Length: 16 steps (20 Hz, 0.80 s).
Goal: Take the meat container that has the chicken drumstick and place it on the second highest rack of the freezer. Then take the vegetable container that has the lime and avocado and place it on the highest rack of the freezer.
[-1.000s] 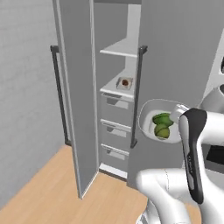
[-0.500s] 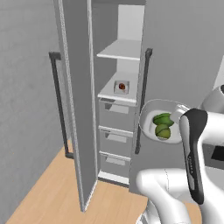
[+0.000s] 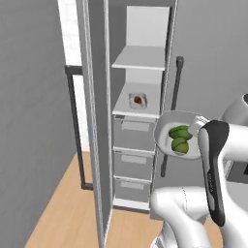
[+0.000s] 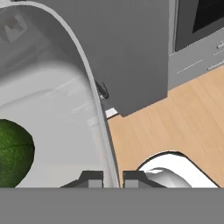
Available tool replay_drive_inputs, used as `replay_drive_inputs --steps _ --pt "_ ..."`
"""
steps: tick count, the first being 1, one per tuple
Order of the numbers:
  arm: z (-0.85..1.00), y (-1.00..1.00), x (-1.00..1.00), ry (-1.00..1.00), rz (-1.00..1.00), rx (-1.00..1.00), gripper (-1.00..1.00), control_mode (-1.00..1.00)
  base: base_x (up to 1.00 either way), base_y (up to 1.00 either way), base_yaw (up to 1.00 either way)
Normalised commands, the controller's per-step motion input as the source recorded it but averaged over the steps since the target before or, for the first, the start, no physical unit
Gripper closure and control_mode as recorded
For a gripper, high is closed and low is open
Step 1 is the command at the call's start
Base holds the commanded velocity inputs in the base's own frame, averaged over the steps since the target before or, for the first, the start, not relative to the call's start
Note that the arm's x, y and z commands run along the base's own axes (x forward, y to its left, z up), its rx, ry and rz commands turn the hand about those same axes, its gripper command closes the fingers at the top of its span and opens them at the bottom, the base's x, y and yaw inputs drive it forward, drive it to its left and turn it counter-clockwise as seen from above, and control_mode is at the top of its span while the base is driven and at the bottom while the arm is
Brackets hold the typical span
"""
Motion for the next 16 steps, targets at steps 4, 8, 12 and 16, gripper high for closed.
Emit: replay_drive_inputs --steps 4,8,12,16 --pt "0.0 0.0 0.0 0.0 0.0 0.0 1.0 1.0 0.66 0.32 -0.26" --pt "0.0 0.0 0.0 0.0 0.0 0.0 1.0 1.0 0.67 0.16 -0.23" --pt "0.0 0.0 0.0 0.0 0.0 0.0 1.0 1.0 0.59 0.14 -0.18" --pt "0.0 0.0 0.0 0.0 0.0 0.0 1.0 1.0 0.52 0.31 -0.08"
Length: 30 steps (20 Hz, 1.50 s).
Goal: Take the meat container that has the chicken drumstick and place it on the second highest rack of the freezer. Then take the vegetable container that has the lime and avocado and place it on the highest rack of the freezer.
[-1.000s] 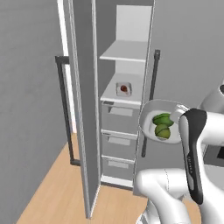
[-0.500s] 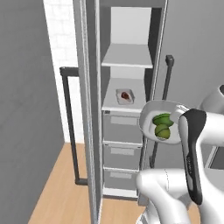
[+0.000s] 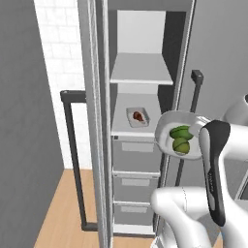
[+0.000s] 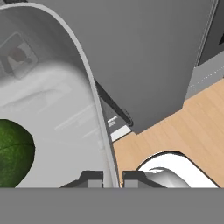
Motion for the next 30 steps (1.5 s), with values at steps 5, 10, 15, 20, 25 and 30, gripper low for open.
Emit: replay_drive_inputs --steps 5,10,15,20,25,30 --pt "0.0 0.0 0.0 0.0 0.0 0.0 1.0 1.0 0.47 0.41 -0.06" --pt "0.0 0.0 0.0 0.0 0.0 0.0 1.0 1.0 0.46 0.03 0.0" --pt "0.0 0.0 0.0 0.0 0.0 0.0 1.0 1.0 0.19 0.22 0.01" --pt "0.0 0.0 0.0 0.0 0.0 0.0 1.0 1.0 0.33 0.36 0.0" --pt "0.0 0.0 0.0 0.0 0.0 0.0 1.0 1.0 0.62 0.49 0.02" --pt "0.0 0.0 0.0 0.0 0.0 0.0 1.0 -1.0 0.42 0.31 0.01"
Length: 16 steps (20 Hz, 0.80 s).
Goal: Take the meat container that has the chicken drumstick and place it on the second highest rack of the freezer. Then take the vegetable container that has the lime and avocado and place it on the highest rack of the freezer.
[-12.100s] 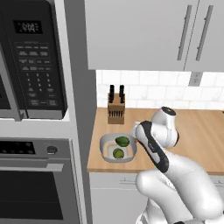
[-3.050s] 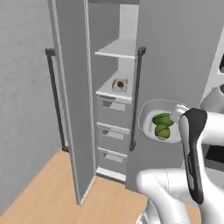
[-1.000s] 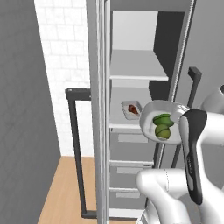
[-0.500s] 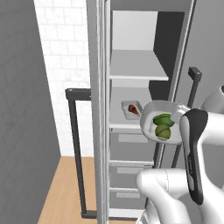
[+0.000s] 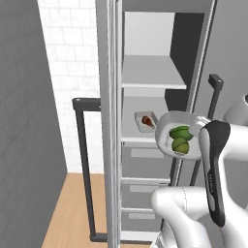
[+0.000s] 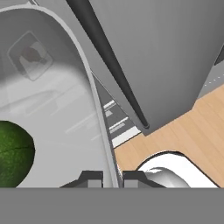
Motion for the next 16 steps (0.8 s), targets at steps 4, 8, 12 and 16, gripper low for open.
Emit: replay_drive_inputs --steps 4,8,12,16 --pt "0.32 0.03 0.0 -0.11 -0.04 0.06 1.0 -1.0 0.0 0.0 0.0" --pt "0.97 0.3 0.09 -0.12 -0.26 0.1 1.0 -1.0 0.0 0.0 0.0" --pt "0.81 0.17 0.28 -0.01 -0.33 0.16 1.0 -1.0 0.0 0.0 0.0" --pt "0.26 0.02 0.42 -0.01 -0.31 0.15 1.0 -1.0 0.0 0.0 0.0"
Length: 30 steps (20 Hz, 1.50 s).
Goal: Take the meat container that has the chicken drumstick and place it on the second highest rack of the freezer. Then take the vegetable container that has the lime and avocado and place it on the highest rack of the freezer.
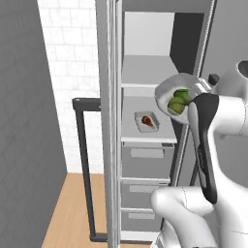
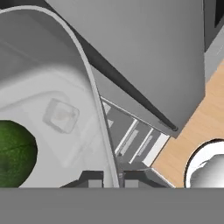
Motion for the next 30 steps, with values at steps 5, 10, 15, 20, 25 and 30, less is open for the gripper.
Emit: replay_drive_inputs --steps 5,10,15,20,25,30 --pt "0.08 0.34 0.58 -0.14 -0.22 0.08 1.0 -1.0 0.0 0.0 0.0" --pt "0.11 0.33 0.56 -0.19 -0.15 0.0 1.0 -1.0 0.0 0.0 0.0" --pt "0.16 0.02 0.92 0.01 -0.14 0.06 1.0 -1.0 0.0 0.0 0.0" --pt "0.19 0.0 0.99 0.06 -0.03 0.09 1.0 -1.0 0.0 0.0 0.0" --pt "0.29 0.0 0.87 0.09 -0.02 0.07 1.0 -1.0 0.0 0.0 0.0" --pt "0.07 -0.1 0.81 0.08 -0.01 0.04 1.0 -1.0 0.0 0.0 0.0"
